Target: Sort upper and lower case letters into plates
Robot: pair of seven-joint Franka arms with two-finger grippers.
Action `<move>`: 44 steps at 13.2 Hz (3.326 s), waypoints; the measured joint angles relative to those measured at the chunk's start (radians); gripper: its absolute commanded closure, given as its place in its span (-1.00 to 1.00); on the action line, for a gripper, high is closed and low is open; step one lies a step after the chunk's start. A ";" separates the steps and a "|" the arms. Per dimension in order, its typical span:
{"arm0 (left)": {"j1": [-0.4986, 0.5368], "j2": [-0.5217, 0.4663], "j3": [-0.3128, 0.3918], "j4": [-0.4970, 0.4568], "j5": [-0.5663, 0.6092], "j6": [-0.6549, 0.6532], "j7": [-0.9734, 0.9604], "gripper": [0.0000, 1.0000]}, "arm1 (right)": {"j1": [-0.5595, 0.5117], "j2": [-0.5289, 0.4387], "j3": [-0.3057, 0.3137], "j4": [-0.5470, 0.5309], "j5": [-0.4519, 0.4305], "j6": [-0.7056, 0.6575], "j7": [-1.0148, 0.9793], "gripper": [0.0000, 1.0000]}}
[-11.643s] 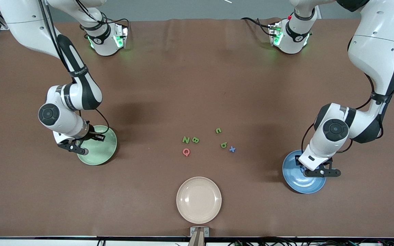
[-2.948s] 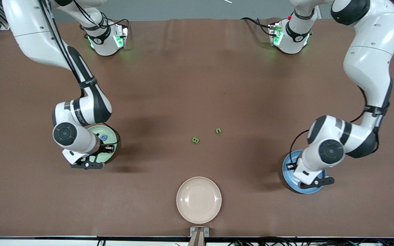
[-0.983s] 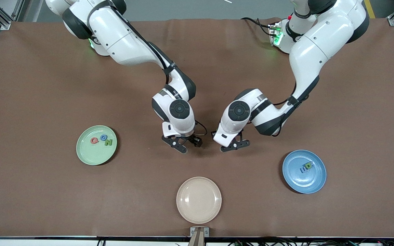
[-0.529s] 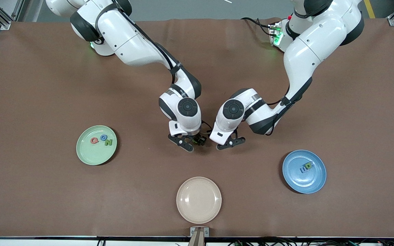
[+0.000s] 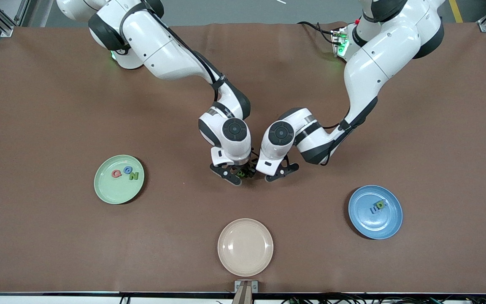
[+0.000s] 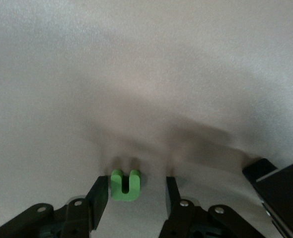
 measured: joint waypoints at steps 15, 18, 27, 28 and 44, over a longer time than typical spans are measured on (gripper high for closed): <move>0.138 -0.056 0.009 0.131 0.002 -0.111 0.241 1.00 | -0.388 -0.312 -0.016 -0.335 0.004 -0.065 -0.733 1.00; 0.261 -0.068 0.010 0.140 0.002 -0.178 0.456 0.99 | -0.542 -0.403 -0.015 -0.473 0.005 -0.055 -0.990 1.00; 0.477 -0.068 0.009 0.137 0.005 -0.216 0.801 -1.00 | -0.706 -0.420 0.002 -0.665 0.016 0.160 -1.251 -0.81; 0.482 -0.069 0.004 0.138 0.007 -0.216 0.805 -1.00 | -0.702 -0.419 0.009 -0.667 0.029 0.160 -1.251 -1.00; 0.526 -0.644 -0.057 0.161 -0.235 -0.543 1.063 -1.00 | -0.747 -0.646 -0.005 -0.256 0.041 -0.688 -1.333 -1.00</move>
